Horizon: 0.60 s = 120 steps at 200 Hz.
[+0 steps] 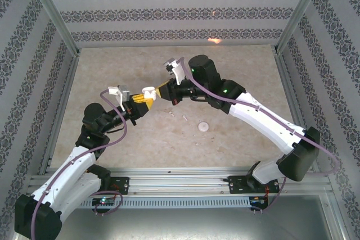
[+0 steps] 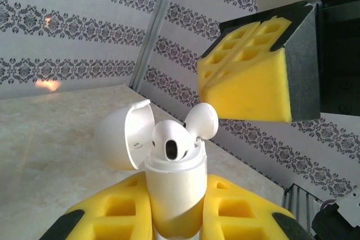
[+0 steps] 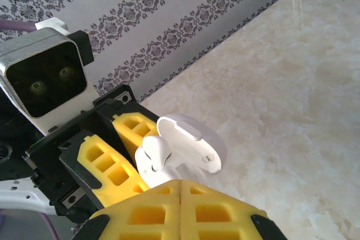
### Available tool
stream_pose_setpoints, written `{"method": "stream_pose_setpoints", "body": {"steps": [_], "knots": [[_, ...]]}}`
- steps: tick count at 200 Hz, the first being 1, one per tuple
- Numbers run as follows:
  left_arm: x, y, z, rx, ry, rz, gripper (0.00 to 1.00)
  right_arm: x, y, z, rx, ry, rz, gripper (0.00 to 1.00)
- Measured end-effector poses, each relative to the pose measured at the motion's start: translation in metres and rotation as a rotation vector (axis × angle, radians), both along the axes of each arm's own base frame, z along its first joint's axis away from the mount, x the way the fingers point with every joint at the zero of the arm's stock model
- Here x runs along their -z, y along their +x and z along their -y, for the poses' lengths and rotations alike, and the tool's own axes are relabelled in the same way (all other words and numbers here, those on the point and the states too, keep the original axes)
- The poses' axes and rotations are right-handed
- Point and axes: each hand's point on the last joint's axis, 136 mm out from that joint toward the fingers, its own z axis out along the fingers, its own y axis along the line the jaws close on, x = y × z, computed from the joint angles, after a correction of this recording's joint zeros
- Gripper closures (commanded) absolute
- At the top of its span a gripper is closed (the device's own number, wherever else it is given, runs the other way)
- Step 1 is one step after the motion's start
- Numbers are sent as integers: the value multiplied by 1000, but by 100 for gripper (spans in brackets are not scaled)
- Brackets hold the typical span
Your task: Insert wireless bluetooth earbuds into charging case
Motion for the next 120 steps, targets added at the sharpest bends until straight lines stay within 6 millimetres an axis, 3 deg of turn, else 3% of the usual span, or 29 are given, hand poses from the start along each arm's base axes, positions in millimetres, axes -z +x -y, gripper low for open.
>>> {"method": "stream_pose_setpoints", "body": {"steps": [78, 120], "knots": [[0, -1, 1, 4, 2, 3, 100, 13, -1, 2, 0, -24, -25, 93], [0, -1, 1, 4, 4, 6, 100, 9, -4, 8, 9, -16, -22, 93]]}}
